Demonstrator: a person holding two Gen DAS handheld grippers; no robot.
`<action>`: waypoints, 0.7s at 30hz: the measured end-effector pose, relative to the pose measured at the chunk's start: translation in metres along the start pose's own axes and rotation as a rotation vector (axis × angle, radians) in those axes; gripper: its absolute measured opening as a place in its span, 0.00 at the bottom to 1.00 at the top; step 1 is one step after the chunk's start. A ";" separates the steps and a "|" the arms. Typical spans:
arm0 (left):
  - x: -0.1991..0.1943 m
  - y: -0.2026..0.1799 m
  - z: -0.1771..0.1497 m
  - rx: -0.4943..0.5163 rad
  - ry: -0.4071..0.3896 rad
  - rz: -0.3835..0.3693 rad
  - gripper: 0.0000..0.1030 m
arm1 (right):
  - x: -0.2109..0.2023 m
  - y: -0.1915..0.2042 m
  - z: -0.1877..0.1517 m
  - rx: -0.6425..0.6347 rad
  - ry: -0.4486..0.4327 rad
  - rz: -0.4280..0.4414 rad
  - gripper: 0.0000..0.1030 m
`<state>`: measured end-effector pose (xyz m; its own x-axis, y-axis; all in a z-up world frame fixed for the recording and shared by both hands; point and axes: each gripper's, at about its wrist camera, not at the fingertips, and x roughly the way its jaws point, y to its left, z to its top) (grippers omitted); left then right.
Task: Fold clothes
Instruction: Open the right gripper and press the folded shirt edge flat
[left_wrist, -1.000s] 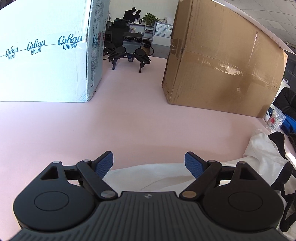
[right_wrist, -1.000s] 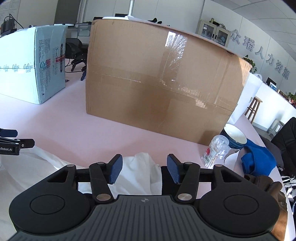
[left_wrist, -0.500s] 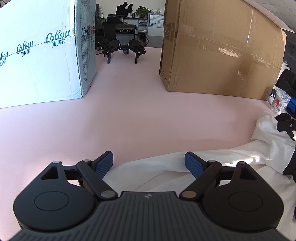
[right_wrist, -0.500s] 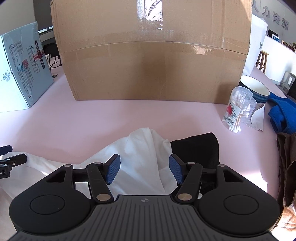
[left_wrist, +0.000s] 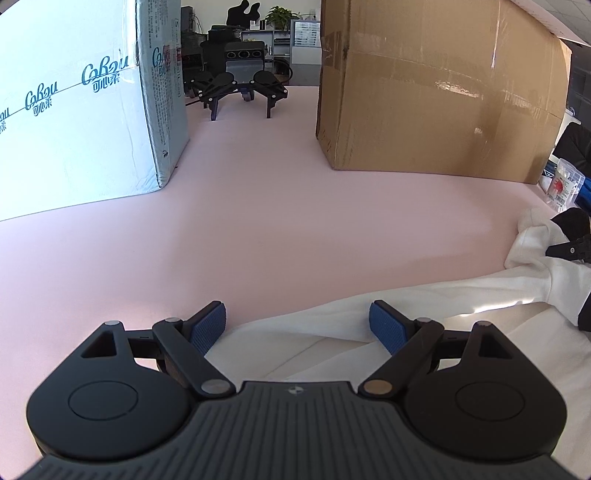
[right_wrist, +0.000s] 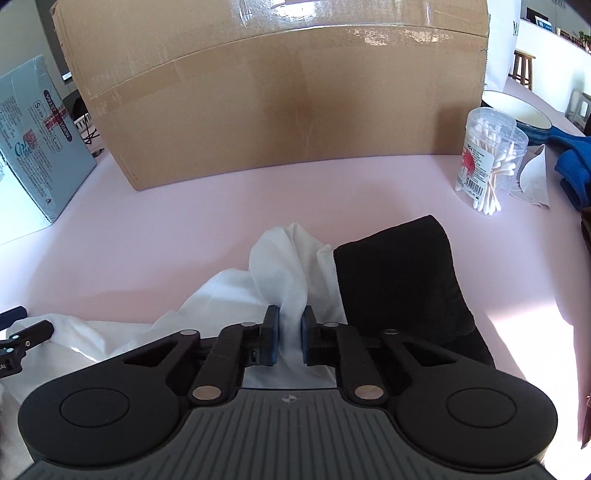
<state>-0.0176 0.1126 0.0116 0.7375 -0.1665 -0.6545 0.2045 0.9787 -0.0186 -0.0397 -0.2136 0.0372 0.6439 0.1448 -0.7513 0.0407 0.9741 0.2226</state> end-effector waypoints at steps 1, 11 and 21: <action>0.001 0.000 0.000 -0.001 0.001 0.001 0.83 | -0.003 -0.001 -0.001 0.006 -0.006 0.008 0.05; 0.003 0.000 0.000 -0.008 -0.003 0.013 0.89 | -0.029 -0.004 0.001 0.041 -0.080 0.025 0.03; 0.005 0.000 0.000 -0.008 -0.002 0.014 0.89 | -0.020 -0.016 -0.009 0.037 -0.054 0.003 0.20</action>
<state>-0.0142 0.1123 0.0085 0.7416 -0.1528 -0.6532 0.1891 0.9818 -0.0150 -0.0598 -0.2303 0.0431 0.6845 0.1367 -0.7161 0.0662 0.9665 0.2479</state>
